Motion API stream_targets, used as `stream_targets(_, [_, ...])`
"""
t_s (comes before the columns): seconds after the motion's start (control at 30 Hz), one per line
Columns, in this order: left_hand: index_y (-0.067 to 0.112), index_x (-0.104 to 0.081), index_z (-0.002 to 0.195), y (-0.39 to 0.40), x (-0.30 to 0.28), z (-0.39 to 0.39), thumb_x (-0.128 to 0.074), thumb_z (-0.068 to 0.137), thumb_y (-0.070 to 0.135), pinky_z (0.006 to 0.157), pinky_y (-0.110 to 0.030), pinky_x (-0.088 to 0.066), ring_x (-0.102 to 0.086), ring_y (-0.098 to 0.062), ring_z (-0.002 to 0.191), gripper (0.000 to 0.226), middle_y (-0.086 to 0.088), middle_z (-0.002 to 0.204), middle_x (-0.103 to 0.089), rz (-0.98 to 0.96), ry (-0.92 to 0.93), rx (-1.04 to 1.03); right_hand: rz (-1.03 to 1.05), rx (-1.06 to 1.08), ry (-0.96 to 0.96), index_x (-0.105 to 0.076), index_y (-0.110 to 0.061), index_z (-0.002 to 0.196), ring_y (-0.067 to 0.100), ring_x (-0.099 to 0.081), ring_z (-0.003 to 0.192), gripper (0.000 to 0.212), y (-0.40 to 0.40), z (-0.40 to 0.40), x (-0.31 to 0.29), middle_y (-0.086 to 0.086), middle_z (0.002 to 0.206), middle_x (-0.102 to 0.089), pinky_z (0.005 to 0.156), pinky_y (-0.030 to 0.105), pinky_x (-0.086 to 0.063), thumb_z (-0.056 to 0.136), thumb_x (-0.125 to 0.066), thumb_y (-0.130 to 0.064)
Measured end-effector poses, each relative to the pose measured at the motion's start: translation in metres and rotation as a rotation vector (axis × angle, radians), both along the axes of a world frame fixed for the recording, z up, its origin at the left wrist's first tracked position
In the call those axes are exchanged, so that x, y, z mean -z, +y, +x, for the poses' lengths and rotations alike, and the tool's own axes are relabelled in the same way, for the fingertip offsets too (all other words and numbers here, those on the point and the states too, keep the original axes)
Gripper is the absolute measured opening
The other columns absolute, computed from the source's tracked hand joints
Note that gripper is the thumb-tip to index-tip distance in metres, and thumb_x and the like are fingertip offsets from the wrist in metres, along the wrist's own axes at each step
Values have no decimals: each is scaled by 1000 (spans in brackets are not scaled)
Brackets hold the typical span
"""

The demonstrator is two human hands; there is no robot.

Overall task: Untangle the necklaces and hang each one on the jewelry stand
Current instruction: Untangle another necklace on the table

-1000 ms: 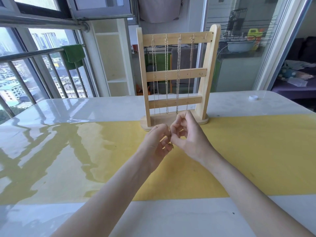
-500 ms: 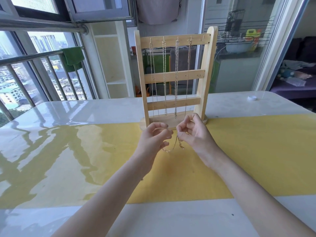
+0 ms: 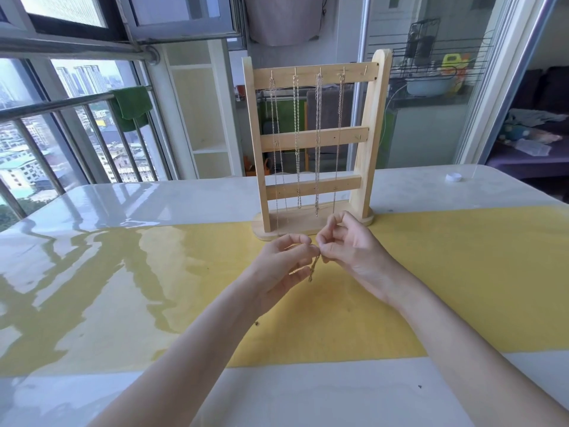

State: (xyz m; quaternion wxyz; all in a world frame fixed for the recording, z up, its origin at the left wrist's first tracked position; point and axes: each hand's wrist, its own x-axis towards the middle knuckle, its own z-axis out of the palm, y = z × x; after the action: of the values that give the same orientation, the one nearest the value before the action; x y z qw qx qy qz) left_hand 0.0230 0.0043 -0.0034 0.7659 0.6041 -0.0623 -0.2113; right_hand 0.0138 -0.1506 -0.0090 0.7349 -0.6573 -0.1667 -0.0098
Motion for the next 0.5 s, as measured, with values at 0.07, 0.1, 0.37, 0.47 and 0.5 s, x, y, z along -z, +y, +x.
stream_targets(0.07, [15, -55, 84, 0, 0, 0, -62, 86, 1, 58, -18, -46, -45, -9, 59, 16, 3, 62, -52, 32, -11, 9, -12, -4, 17, -40, -13, 88, 11, -47, 65, 27, 0, 0, 0, -2, 70, -53, 63, 22, -41, 70, -59, -6])
stream_targets(0.1, [15, -55, 84, 0, 0, 0, -62, 86, 1, 59, -19, -46, -45, -9, 58, 15, 3, 62, -51, 49, -23, 17, -21, 0, 28, -40, -13, 88, 12, -46, 65, 27, 0, 0, 1, -2, 70, -53, 64, 23, -41, 70, -59, -7])
stream_targets(0.37, [13, -51, 81, 0, 1, 3, -65, 86, 2, 60, -21, -39, -47, -11, 61, 18, 7, 64, -59, 255, -397, -70, -151, 56, 126, -42, -14, 88, 14, -44, 62, 28, 0, -4, -1, -7, 63, -54, 64, 20, -39, 64, -57, -12])
stream_targets(0.47, [13, -52, 80, 0, 5, 5, -62, 87, 2, 58, -23, -39, -45, -11, 60, 16, 8, 67, -55, 485, -755, -85, -299, 143, 103, -47, -16, 85, 12, -47, 62, 26, 3, -3, -1, -4, 68, -55, 62, 20, -41, 69, -65, -9])
stream_targets(0.5, [13, -52, 81, 0, 7, 5, -60, 87, 0, 58, -20, -38, -44, -6, 58, 16, 12, 68, -54, 566, -886, -87, -363, 181, 79, -50, -17, 84, 11, -48, 63, 23, 4, -2, -1, -3, 70, -55, 64, 23, -42, 73, -67, -5])
